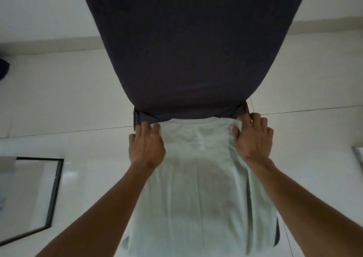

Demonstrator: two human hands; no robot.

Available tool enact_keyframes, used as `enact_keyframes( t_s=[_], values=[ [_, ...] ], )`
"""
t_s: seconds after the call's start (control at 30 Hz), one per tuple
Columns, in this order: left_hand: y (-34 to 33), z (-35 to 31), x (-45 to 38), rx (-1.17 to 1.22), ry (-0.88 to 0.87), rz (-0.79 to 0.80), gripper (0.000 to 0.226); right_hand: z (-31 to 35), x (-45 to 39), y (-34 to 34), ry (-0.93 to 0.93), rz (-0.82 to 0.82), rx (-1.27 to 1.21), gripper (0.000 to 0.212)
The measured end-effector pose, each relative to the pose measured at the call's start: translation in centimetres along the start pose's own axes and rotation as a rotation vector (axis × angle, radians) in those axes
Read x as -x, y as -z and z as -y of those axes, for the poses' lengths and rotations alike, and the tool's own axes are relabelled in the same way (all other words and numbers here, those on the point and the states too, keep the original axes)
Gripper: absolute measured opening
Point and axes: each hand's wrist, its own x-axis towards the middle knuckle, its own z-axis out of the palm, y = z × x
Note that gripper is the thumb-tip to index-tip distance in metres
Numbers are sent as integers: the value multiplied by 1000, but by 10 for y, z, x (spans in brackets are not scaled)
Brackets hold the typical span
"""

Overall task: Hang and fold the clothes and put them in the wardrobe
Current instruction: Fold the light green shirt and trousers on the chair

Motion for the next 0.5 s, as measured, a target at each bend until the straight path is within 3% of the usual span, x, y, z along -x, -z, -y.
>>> enact_keyframes(
  t_s=[0.07, 0.2, 0.3, 0.4, 0.5],
  values=[
    [-6, -9, 7, 1, -95, 87, 34, 3, 25, -2, 24, -7, 25, 31],
    [-14, -13, 14, 50, -44, 222, 48, -10, 51, -16, 28, 231, -99, 28],
    [-12, -17, 16, 47, -18, 256, 55, -28, 55, -9, 17, 164, -368, 26],
    [-10, -24, 28, 56, -4, 260, 61, -45, 70, 7, -261, 26, -443, 23],
    [-11, -35, 50, 51, -10, 213, 54, -59, 93, 16, -600, 270, -422, 23]
  ],
)
